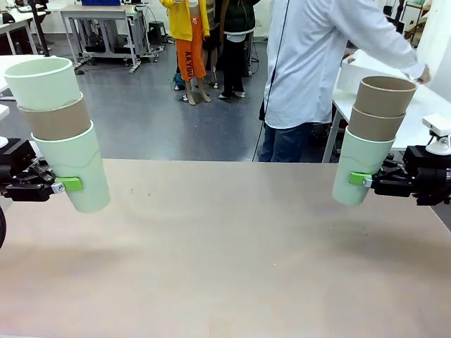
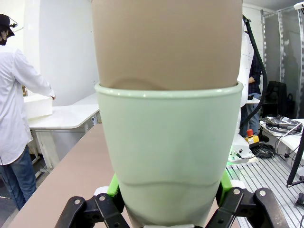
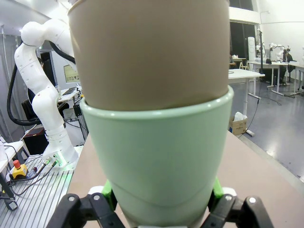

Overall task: Stack the cups and store them in the basket.
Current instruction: Place the stack of Reusable plastic cups into the Pantry Basket.

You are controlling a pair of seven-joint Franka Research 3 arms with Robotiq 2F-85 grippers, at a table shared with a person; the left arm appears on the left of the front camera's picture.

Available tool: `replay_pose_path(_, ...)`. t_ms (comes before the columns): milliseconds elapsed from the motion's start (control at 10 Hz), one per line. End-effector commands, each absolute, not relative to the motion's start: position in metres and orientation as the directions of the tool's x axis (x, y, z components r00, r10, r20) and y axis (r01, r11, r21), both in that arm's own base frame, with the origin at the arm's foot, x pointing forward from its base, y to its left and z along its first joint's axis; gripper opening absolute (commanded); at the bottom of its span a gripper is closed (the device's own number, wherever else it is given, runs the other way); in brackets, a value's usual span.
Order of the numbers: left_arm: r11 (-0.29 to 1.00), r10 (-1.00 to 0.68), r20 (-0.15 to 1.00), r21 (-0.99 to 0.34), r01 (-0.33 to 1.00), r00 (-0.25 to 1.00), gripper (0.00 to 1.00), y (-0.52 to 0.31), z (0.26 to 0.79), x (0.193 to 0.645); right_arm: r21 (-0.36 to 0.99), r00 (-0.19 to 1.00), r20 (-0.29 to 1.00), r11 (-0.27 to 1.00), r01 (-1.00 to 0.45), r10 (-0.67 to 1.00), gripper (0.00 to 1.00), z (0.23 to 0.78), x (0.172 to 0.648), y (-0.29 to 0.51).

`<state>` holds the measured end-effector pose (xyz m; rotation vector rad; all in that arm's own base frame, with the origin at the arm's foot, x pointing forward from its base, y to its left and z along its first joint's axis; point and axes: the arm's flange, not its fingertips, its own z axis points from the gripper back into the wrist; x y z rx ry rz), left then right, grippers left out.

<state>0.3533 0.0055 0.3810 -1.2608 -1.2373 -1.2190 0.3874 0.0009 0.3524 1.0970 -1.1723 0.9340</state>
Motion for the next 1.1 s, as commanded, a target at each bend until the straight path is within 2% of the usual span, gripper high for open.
replay_pose_path(0, -0.037, 0.052, 0.999, 0.015, 0.999, -0.013, 0.86, 0.0049, 0.3835, 0.3527, 0.159, 0.164, 0.987, 0.228, -0.961, 0.003, 0.86, 0.3563, 0.3876, 0.0015)
replay_pose_path(1000, -0.037, 0.052, 0.999, 0.015, 0.999, -0.013, 0.86, 0.0049, 0.3835, 0.3527, 0.159, 0.164, 0.987, 0.228, -0.961, 0.003, 0.86, 0.3563, 0.3876, 0.0015)
